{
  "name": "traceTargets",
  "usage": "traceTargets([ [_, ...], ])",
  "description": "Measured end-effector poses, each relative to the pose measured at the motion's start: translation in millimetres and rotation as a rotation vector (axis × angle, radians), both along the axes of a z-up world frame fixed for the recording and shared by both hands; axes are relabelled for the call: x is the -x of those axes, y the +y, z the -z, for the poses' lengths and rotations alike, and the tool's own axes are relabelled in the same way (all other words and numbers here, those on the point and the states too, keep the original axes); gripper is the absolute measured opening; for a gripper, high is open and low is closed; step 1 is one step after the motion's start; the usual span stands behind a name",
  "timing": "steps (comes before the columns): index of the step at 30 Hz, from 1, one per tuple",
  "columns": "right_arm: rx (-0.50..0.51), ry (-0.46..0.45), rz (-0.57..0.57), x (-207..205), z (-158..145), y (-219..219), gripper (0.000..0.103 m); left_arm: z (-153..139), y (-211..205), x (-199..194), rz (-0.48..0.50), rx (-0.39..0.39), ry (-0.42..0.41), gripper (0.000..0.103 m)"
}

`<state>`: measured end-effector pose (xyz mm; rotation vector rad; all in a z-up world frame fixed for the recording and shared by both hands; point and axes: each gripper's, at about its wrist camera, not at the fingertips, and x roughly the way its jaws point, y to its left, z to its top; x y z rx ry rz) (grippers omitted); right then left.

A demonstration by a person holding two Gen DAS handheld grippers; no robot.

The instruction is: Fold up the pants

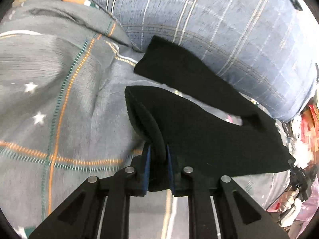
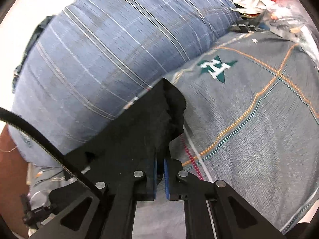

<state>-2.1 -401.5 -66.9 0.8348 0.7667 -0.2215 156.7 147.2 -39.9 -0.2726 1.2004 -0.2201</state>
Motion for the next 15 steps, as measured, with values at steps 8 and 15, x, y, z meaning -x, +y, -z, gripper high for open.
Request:
traceTargets([
  [8, -0.022, -0.07, -0.008, 47, -24, -9, 0.006, -38, 7, 66, 0.014, 0.048, -0.018, 0.015],
  [15, -0.03, -0.045, 0.044, 99, -10, -35, 0.006, -5, 1, 105, 0.014, 0.058, 0.021, 0.015],
])
